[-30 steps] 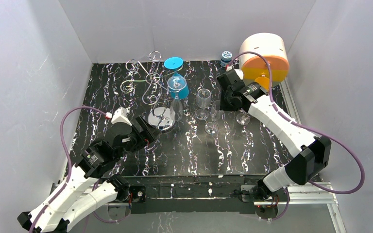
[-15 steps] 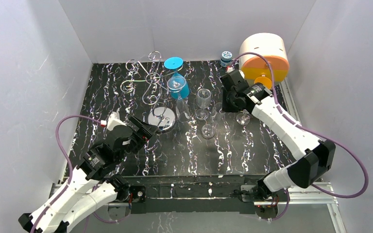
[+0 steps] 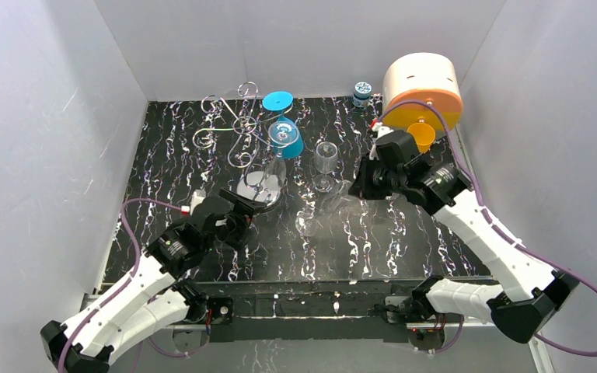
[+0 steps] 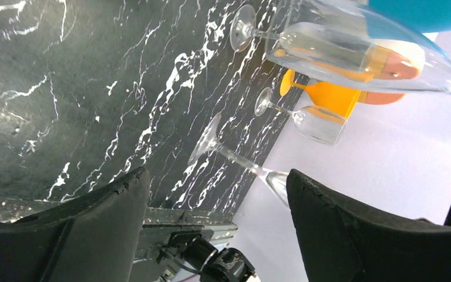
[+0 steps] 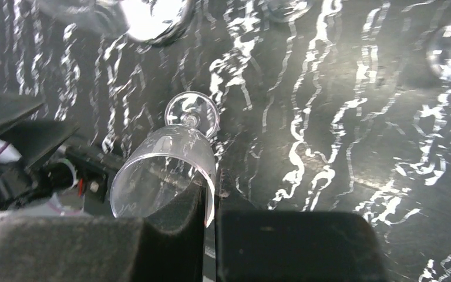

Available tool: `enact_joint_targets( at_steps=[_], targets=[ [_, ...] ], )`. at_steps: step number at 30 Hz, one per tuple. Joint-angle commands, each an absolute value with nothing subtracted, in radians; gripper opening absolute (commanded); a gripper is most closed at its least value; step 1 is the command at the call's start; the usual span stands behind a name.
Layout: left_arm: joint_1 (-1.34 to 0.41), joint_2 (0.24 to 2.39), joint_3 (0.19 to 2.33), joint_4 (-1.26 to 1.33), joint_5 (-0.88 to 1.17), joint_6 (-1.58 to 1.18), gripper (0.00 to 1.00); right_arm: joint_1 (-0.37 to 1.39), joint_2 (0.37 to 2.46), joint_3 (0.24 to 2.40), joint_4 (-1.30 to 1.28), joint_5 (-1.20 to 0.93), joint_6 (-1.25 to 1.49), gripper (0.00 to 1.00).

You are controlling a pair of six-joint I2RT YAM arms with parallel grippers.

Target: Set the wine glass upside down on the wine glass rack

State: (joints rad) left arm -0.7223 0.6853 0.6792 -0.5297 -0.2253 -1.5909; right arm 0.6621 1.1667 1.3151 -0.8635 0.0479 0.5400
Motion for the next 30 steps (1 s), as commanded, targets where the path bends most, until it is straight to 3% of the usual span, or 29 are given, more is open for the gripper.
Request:
enact_joint_targets(
  at_steps=[1,9,15,25,30],
  targets=[
    [-0.722,0.712,0.637,-0.449,-0.155,-1.698,0.82,0.743,1.121,1.281,-0.688,-0.038,0.561,0.01],
    [-0.722,0.699,0.607,-0.435,-0.112,-1.797,0.81,0.981,1.131,1.264,-0.518,0.154,0.527,0.01],
    [-0.722,0.597,0.565,-0.464,-0.144,-1.909,0.65,1.057,1.143,1.252,-0.39,0.244,0.456,0.01],
    [-0.721,0.602,0.591,-0.444,-0.182,-1.982,0.62,1.168,1.204,1.303,-0.311,0.323,0.353,0.01],
    [-0.721,0.614,0.592,-0.405,-0.187,-2.005,0.54,1.192,1.213,1.297,-0.248,0.329,0.327,0.01]
  ],
)
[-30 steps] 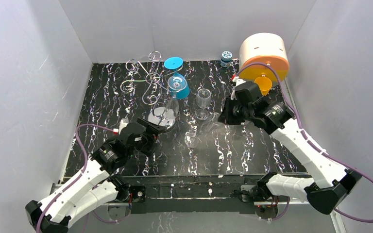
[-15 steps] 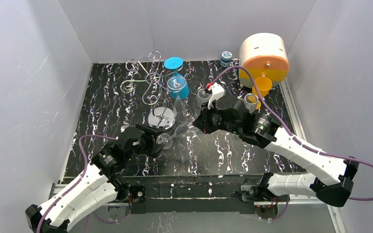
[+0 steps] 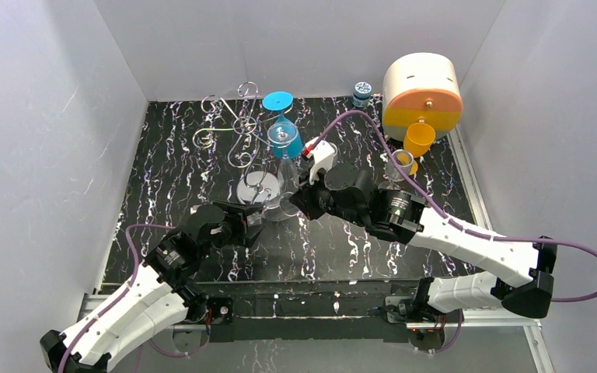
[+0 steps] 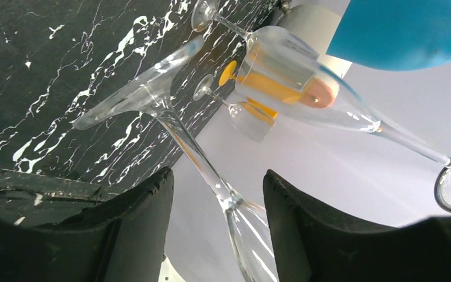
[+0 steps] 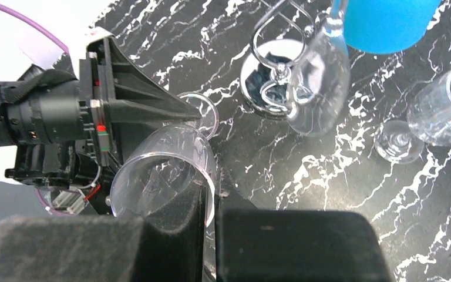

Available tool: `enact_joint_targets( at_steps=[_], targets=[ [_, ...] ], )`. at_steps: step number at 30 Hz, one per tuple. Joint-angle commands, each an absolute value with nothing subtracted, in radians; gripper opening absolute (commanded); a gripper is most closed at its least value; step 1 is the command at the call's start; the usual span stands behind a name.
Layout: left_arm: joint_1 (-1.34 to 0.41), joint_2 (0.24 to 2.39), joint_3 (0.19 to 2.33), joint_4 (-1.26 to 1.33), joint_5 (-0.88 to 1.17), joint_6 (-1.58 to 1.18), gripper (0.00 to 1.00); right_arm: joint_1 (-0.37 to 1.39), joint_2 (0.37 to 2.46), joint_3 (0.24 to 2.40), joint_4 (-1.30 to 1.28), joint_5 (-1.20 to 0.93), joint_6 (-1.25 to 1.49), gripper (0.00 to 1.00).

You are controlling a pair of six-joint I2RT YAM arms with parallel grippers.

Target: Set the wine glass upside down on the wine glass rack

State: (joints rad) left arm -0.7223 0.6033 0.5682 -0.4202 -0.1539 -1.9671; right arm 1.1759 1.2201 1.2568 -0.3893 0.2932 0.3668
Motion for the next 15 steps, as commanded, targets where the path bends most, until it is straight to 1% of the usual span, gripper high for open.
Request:
enact_joint_targets(
  at_steps=[1,10,12,15],
  targets=[
    [-0.722,0.619,0.593,-0.406,-0.189,-2.006,0.52,1.194,1.215,1.298,-0.235,0.33,0.319,0.01],
    [-0.722,0.652,0.617,-0.359,-0.219,-2.034,0.33,1.203,1.228,1.295,-0.175,0.276,0.269,0.01],
    [-0.722,0.656,0.62,-0.356,-0.226,-2.042,0.31,1.203,1.222,1.286,-0.16,0.264,0.26,0.01],
    [-0.721,0.657,0.613,-0.346,-0.23,-2.069,0.3,1.203,1.207,1.265,-0.14,0.248,0.25,0.01]
  ],
)
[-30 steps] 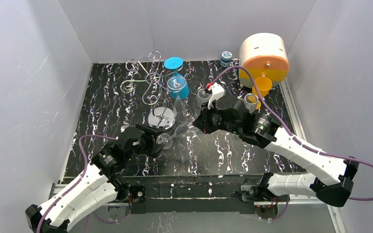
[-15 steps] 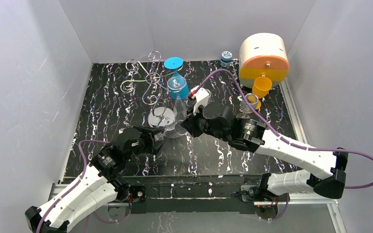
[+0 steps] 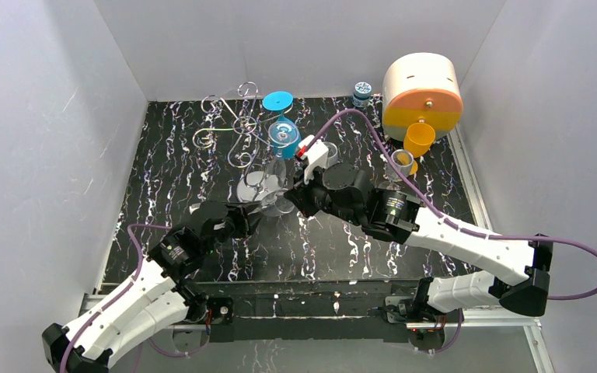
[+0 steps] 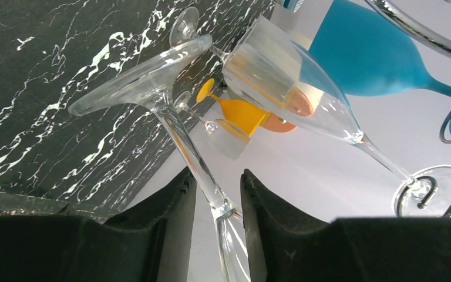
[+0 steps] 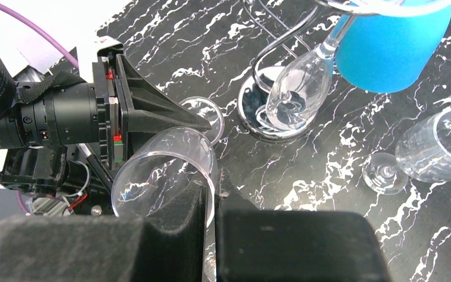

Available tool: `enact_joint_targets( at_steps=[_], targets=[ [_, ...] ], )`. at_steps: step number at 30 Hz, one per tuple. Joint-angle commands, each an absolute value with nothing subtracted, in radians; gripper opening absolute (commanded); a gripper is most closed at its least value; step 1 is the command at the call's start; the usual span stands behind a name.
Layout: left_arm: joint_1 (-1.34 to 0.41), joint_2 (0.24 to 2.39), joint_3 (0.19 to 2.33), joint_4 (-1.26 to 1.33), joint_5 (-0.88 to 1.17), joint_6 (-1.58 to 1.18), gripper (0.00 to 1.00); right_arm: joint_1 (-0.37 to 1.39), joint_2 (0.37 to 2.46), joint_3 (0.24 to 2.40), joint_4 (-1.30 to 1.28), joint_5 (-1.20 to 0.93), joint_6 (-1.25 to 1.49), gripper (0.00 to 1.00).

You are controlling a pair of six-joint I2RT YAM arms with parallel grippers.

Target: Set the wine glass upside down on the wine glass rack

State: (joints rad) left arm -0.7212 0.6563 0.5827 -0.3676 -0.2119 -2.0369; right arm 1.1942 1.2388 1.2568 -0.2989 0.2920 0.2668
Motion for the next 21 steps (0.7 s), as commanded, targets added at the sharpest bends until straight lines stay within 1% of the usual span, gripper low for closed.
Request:
enact_joint_targets(
  at_steps=[1,2,3,5,7,8,10,11,15,17,21],
  targets=[
    [-0.722,0.658,0.608,-0.338,-0.229,-2.084,0.32,1.203,1.2,1.255,-0.128,0.24,0.245,0.01],
    [-0.722,0.658,0.602,-0.324,-0.227,-2.106,0.35,1.203,1.194,1.246,-0.118,0.233,0.241,0.01],
    [-0.721,0.657,0.592,-0.303,-0.23,-2.121,0.36,1.203,1.189,1.238,-0.108,0.231,0.241,0.01],
    [-0.722,0.661,0.589,-0.273,-0.248,-2.139,0.35,1.203,1.188,1.235,-0.103,0.226,0.236,0.01],
    [-0.722,0.668,0.598,-0.268,-0.263,-2.141,0.33,1.203,1.189,1.234,-0.103,0.22,0.232,0.02],
    [-0.721,0.672,0.603,-0.266,-0.264,-2.141,0.3,1.203,1.189,1.233,-0.101,0.212,0.228,0.02],
    [-0.722,0.676,0.607,-0.263,-0.263,-2.139,0.19,1.203,1.185,1.227,-0.091,0.204,0.223,0.02],
    [-0.722,0.675,0.605,-0.264,-0.262,-2.138,0.15,1.203,1.182,1.223,-0.087,0.201,0.222,0.02],
    [-0.722,0.66,0.592,-0.265,-0.266,-2.143,0.04,1.203,1.172,1.212,-0.077,0.19,0.217,0.04],
    [-0.722,0.652,0.591,-0.265,-0.276,-2.14,0.0,1.203,1.163,1.201,-0.076,0.187,0.219,0.09],
    [-0.722,0.645,0.596,-0.264,-0.296,-2.12,0.0,1.203,1.138,1.162,-0.067,0.205,0.236,0.26]
  ],
)
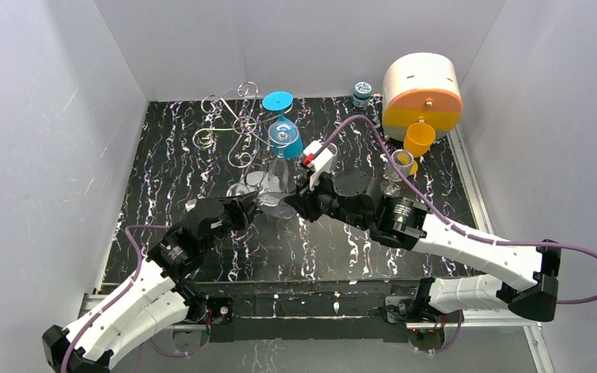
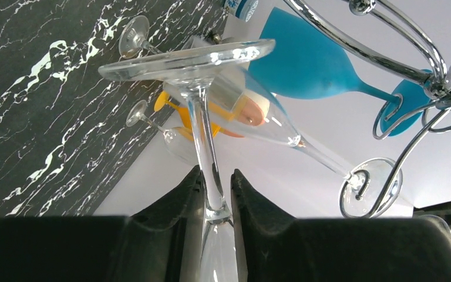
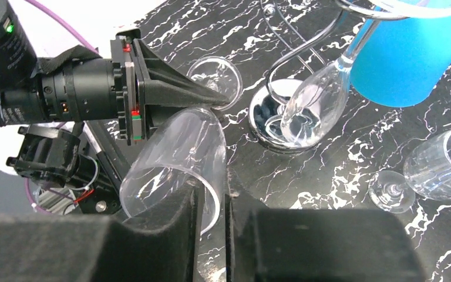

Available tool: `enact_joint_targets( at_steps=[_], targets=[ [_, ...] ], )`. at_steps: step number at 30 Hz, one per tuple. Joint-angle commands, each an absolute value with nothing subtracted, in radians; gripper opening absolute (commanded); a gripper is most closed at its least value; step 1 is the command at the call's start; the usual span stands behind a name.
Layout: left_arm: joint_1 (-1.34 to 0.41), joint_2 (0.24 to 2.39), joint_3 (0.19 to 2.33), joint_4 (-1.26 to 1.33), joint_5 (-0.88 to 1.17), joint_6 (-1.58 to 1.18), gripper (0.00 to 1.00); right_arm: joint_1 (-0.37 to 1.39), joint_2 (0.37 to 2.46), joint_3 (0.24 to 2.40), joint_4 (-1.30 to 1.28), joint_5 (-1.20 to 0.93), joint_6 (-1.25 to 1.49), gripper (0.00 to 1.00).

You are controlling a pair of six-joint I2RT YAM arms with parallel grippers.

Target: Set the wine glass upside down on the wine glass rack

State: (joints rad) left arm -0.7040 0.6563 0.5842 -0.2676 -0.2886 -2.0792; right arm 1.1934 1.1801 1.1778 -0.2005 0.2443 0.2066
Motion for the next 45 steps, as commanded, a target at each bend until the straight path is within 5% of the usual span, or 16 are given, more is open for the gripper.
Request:
enact_joint_targets(
  at_steps=[1,6,17,34,45],
  targets=[
    [-0.722,0.643,0.599,-0.265,-0.304,-2.114,0.0,1.203,1.134,1.153,-0.069,0.213,0.24,0.32],
    [-0.721,0.62,0.603,-0.276,-0.35,-2.09,0.0,1.203,1.099,1.121,-0.097,0.237,0.271,0.54],
    [-0.722,0.567,0.64,-0.354,-0.491,-1.894,0.0,1.203,0.932,1.067,-0.144,0.221,0.286,0.84],
    [-0.722,0.433,0.716,-0.312,-0.555,-1.062,0.0,1.203,1.059,1.322,-0.152,0.149,0.5,0.86],
    [-0.722,0.373,0.716,-0.063,-0.242,-0.474,0.0,1.203,1.169,1.478,-0.197,0.123,0.665,0.86]
  ],
)
